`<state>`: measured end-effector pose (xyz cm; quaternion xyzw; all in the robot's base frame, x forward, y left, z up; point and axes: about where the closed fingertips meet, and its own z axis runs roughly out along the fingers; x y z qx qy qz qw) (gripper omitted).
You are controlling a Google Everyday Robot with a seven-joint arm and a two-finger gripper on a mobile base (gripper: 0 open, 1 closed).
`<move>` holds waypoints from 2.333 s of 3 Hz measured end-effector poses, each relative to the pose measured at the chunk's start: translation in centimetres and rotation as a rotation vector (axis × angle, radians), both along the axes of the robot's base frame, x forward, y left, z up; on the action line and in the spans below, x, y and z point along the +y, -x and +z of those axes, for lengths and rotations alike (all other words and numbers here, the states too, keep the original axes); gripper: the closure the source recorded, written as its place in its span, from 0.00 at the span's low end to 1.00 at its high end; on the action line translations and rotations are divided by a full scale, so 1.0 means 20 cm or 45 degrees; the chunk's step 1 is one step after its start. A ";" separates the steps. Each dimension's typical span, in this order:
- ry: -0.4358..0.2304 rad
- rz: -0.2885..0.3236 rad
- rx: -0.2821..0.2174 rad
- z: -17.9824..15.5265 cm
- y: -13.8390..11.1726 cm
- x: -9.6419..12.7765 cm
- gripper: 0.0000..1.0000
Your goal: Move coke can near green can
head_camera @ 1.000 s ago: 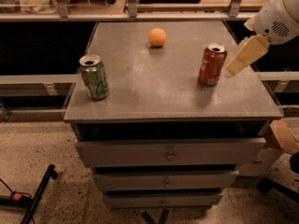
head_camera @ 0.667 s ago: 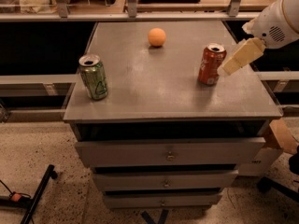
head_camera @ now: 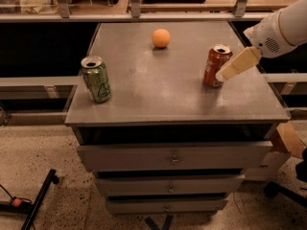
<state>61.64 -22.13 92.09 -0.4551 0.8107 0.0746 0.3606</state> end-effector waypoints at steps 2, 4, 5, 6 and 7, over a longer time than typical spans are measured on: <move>0.038 -0.004 -0.008 -0.11 -0.07 0.04 0.00; 0.051 0.001 0.001 -0.15 -0.09 0.07 0.00; 0.058 0.050 -0.016 -0.16 -0.09 0.10 0.17; 0.059 0.079 -0.015 -0.16 -0.08 0.12 0.41; 0.045 0.098 -0.017 -0.16 -0.07 0.14 0.64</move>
Offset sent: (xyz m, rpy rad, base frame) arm 0.0198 0.0079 -0.0303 -0.0474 -0.0145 -0.0085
